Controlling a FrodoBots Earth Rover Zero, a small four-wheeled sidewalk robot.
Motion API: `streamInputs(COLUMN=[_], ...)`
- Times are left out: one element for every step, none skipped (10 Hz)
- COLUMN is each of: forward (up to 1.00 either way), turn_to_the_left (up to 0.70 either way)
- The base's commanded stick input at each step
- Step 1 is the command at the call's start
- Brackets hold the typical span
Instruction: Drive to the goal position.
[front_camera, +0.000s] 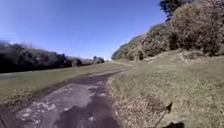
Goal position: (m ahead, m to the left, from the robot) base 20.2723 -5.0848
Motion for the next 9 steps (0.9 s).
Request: streamInputs(forward=[0.00, 0.00, 0.00, 0.00, 0.00, 0.00, 0.00, 0.00, 0.00], turn_to_the_left=[0.45, 0.45, 0.45, 0.45, 0.45, 0.45, 0.45, 0.36, 0.16])
